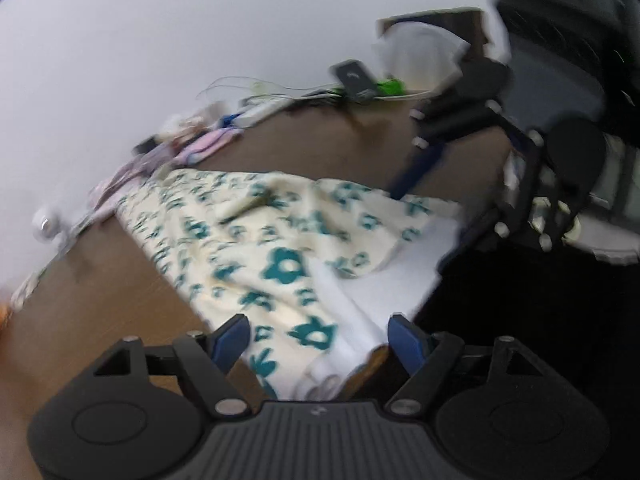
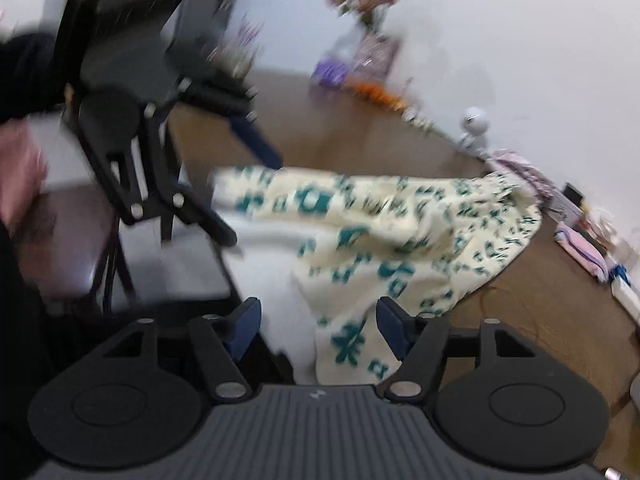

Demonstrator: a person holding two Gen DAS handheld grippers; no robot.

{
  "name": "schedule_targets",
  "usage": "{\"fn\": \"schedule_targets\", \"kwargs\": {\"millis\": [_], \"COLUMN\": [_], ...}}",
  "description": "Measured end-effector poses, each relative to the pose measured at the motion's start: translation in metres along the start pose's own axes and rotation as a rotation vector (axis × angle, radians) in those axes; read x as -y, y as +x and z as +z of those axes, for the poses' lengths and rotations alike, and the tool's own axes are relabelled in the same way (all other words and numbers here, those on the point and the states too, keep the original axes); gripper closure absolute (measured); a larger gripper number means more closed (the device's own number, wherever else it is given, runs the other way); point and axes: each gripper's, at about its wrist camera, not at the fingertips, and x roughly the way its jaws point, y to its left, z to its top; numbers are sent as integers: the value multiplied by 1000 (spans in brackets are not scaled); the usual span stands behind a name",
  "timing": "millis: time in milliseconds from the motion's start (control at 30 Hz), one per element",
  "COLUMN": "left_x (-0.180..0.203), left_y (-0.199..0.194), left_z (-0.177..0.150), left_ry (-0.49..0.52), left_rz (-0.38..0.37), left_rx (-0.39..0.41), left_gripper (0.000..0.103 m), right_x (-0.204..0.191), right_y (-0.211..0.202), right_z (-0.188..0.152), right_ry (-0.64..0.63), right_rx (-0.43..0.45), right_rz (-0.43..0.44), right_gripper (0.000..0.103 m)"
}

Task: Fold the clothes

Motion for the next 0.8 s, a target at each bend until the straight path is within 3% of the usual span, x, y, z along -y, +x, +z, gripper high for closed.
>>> {"fn": "schedule_targets", "kwargs": {"millis": [133, 167, 200, 300, 433, 467, 567, 600, 633, 800], "left_x": [19, 24, 27, 28, 28, 28, 21, 16, 12, -21], "left_y": [7, 12, 16, 19, 12, 9, -1, -5, -9, -33], "left_z": [-3, -4, -5, -2, 0, 0, 1, 2, 4, 19], "left_ry": [143, 177, 203, 211, 193, 195, 173, 155, 136, 73], "left_rz": [-36, -32, -31, -21, -35, -39, -73, -101, -129, -157], "left_rx": [-7, -20, -37, -46, -48, -48, -48, -50, -52, 23], "left_gripper": [29, 34, 45, 49, 64, 67, 82, 95, 102, 102], "right_x": [-5, -5, -4, -4, -3, -3, 3, 3, 5, 31], "right_y": [8, 7, 5, -1, -6, -8, -9, -11, -13, -35], "right_z": [-10, -10, -10, -9, -10, -10, -9, -9, -8, 2], "right_ry": [-42, -47, -43, -42, -39, -31, -32, -32, -29, 10], "right_rx": [-55, -48, -43, -31, -14, -10, -8, -6, 1, 75], "right_rz": [11, 22, 41, 84, 123, 135, 139, 138, 140, 132], "right_gripper": [44, 49, 58, 77, 91, 99, 101, 101, 101, 101]}}
